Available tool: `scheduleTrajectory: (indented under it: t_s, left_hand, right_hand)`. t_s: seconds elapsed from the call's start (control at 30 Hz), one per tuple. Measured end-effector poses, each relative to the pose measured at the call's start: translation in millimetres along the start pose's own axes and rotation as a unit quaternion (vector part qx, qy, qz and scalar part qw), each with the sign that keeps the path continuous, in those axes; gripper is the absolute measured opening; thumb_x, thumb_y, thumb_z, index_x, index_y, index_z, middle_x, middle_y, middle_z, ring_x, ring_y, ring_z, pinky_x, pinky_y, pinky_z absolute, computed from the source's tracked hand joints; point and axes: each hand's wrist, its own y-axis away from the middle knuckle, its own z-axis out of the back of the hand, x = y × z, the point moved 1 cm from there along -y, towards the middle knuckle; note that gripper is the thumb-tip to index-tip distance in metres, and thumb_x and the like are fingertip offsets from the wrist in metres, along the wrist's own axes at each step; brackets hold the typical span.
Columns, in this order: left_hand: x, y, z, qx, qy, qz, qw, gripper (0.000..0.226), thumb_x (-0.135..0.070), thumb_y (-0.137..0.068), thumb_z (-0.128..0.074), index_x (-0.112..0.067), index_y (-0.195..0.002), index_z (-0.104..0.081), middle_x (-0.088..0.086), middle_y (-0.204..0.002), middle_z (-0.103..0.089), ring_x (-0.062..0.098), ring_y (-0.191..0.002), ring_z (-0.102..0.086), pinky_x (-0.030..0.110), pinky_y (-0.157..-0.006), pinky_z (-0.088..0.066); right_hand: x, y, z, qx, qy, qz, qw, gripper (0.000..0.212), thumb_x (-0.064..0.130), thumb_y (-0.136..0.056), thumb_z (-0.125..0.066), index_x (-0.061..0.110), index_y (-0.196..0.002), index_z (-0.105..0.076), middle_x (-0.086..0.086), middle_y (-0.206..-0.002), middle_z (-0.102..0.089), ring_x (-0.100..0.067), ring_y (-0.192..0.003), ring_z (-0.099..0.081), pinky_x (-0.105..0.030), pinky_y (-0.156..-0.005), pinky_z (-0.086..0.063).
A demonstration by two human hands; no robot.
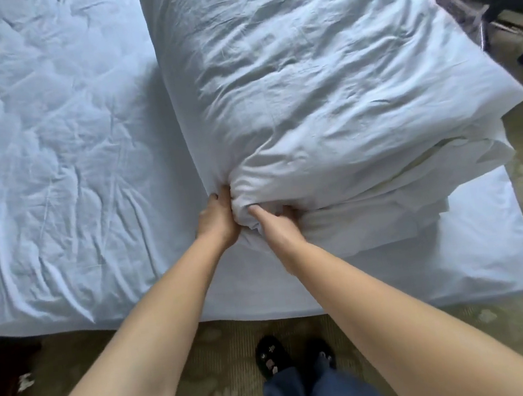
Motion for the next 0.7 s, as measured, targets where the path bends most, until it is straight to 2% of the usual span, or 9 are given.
scheduleTrajectory:
  t_s: [0.1, 0.2, 0.27, 0.33, 0.4, 0.47, 0.53, 0.63, 0.7]
  left_hand:
    - [2, 4, 14, 0.068, 0.118, -0.015, 0.991, 0.050, -0.008, -0.077, -0.064, -0.012, -0.123, -0.043, 0.013, -0.102, -0.059, 0.034, -0.089, -0.061, 0.036, -0.068, -0.051]
    - [5, 14, 29, 0.100, 0.299, 0.090, 0.945, 0.036, 0.006, -0.083, -0.047, -0.017, -0.109, -0.057, 0.003, -0.077, -0.055, 0.016, -0.062, -0.051, 0.024, -0.056, -0.044]
    - [-1, 16, 37, 0.098, 0.401, 0.182, 0.892, 0.026, -0.002, -0.088, -0.046, -0.017, -0.103, -0.062, 0.004, -0.082, -0.057, 0.015, -0.069, -0.050, 0.026, -0.065, -0.042]
    - [-10, 13, 44, 0.075, 0.422, 0.224, 0.875, 0.017, -0.023, -0.092, -0.053, -0.020, -0.107, -0.061, 0.001, -0.101, -0.058, 0.019, -0.089, -0.053, 0.033, -0.080, -0.044]
    - [-18, 7, 46, 0.060, 0.423, 0.228, 0.875, 0.022, -0.039, -0.093, -0.055, -0.029, -0.112, -0.052, -0.004, -0.115, -0.052, 0.021, -0.104, -0.049, 0.041, -0.092, -0.043]
    - [-20, 0, 41, 0.053, 0.414, 0.238, 0.877, 0.039, -0.051, -0.087, -0.059, -0.034, -0.118, -0.043, -0.006, -0.128, -0.044, 0.020, -0.113, -0.045, 0.044, -0.097, -0.041]
    - [-18, -6, 31, 0.056, 0.421, 0.253, 0.870, 0.078, -0.065, -0.071, -0.067, -0.042, -0.134, -0.029, -0.007, -0.144, -0.034, 0.021, -0.124, -0.043, 0.050, -0.101, -0.039]
    - [-4, -21, 10, 0.067, 0.457, 0.290, 0.838, 0.151, -0.075, -0.033, -0.078, -0.045, -0.143, 0.020, -0.008, -0.155, -0.024, 0.019, -0.136, -0.037, 0.051, -0.110, -0.032]
    - [1, -32, -2, 0.057, 0.494, 0.295, 0.816, 0.164, -0.065, -0.029, -0.086, -0.038, -0.141, 0.032, -0.002, -0.153, -0.032, 0.019, -0.130, -0.046, 0.048, -0.108, -0.038]
  right_hand:
    - [12, 11, -11, 0.075, -0.001, -0.055, 0.996, 0.043, 0.043, -0.076, -0.074, 0.012, -0.105, -0.068, -0.002, -0.092, -0.068, -0.013, -0.080, -0.063, -0.020, -0.070, -0.046]
    - [42, 13, -6, -0.026, 0.208, 0.082, 0.974, 0.028, 0.040, -0.084, -0.061, 0.014, -0.074, -0.068, -0.006, -0.076, -0.069, -0.023, -0.069, -0.063, -0.025, -0.060, -0.048]
    - [63, 7, 5, -0.184, 0.325, 0.375, 0.849, 0.028, 0.034, -0.085, -0.056, 0.012, -0.070, -0.065, -0.009, -0.078, -0.068, -0.030, -0.077, -0.063, -0.032, -0.065, -0.047]
    - [77, -6, 20, -0.201, 0.448, 0.532, 0.690, 0.027, 0.038, -0.076, -0.063, 0.014, -0.087, -0.066, -0.010, -0.100, -0.065, -0.030, -0.102, -0.059, -0.041, -0.085, -0.048]
    - [79, -28, 39, -0.071, 0.624, 0.424, 0.653, 0.076, 0.062, -0.076, -0.057, 0.023, -0.139, -0.041, -0.010, -0.150, -0.030, -0.029, -0.143, -0.018, -0.056, -0.116, -0.009]
    - [70, -48, 55, -0.005, 0.699, 0.355, 0.620, 0.102, 0.076, -0.075, -0.046, 0.029, -0.152, 0.003, -0.004, -0.159, 0.014, -0.026, -0.145, 0.019, -0.058, -0.111, 0.019]
    - [58, -61, 60, 0.013, 0.697, 0.356, 0.623, 0.113, 0.078, -0.071, -0.049, 0.031, -0.149, 0.017, -0.004, -0.155, 0.028, -0.024, -0.142, 0.029, -0.057, -0.108, 0.024]
    - [47, -77, 56, 0.041, 0.683, 0.352, 0.638, 0.120, 0.079, -0.067, -0.053, 0.031, -0.148, 0.022, -0.004, -0.153, 0.034, -0.023, -0.140, 0.034, -0.053, -0.107, 0.028]
    - [45, -85, 56, 0.049, 0.681, 0.347, 0.643, 0.122, 0.078, -0.065, -0.055, 0.031, -0.148, 0.022, -0.004, -0.152, 0.035, -0.022, -0.139, 0.035, -0.051, -0.105, 0.030]
